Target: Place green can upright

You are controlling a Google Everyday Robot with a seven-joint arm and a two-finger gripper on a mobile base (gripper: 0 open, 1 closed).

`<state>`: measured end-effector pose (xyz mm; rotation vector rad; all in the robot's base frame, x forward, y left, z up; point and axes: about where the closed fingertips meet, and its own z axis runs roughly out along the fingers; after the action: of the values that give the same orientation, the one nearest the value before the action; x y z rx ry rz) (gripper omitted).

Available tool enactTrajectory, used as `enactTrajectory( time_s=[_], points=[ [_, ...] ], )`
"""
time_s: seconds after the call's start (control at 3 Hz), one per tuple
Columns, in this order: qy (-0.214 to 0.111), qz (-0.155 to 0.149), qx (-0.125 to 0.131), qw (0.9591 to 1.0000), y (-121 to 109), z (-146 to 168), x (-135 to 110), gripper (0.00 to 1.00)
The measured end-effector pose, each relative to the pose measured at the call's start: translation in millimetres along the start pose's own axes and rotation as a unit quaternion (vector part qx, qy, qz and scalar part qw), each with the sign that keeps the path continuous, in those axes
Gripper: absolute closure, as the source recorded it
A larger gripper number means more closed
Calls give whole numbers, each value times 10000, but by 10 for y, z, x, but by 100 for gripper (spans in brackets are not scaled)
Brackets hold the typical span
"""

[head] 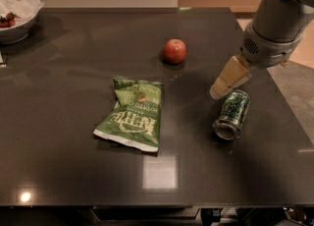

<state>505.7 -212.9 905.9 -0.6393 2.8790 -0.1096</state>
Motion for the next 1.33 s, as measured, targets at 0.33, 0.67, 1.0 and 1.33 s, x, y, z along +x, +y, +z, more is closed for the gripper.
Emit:
enactTrajectory(
  time_s=[0.33, 0.67, 1.0, 1.33],
  points=[
    [252, 911, 154, 9954, -89, 114, 5, 0],
    [293, 1521, 218, 9877, -88, 184, 11, 0],
    [266, 1682, 224, 9851, -88, 183, 3, 0],
    [358, 1745, 356, 9834, -71, 206, -1, 0]
  ],
)
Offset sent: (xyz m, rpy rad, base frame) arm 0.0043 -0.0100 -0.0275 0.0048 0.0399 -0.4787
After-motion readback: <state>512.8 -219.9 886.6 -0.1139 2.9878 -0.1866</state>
